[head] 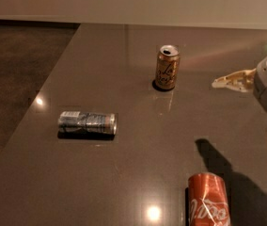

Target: Pick coke can

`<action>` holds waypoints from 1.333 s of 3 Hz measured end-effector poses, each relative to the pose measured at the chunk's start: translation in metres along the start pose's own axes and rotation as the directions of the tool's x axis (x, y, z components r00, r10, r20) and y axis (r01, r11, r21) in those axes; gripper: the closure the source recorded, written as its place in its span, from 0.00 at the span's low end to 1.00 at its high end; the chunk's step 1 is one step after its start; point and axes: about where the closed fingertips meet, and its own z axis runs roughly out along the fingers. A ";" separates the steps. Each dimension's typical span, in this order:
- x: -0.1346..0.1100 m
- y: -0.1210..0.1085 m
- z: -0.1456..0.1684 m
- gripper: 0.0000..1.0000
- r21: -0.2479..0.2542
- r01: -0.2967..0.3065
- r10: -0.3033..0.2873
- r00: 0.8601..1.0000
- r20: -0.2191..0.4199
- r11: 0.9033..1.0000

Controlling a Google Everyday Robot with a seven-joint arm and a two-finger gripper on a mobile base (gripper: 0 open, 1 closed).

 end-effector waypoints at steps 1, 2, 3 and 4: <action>-0.014 0.023 0.017 0.00 -0.052 0.147 -0.144 0.988 0.057 0.988; -0.034 0.046 0.029 0.00 -0.081 0.286 -0.276 0.954 0.117 0.955; -0.054 0.070 0.038 0.00 -0.099 0.426 -0.406 0.897 0.173 0.899; -0.064 0.087 0.045 0.00 -0.099 0.510 -0.487 0.853 0.190 0.854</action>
Offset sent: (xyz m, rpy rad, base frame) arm -0.0878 0.0446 -0.0522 0.0578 0.1205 0.5195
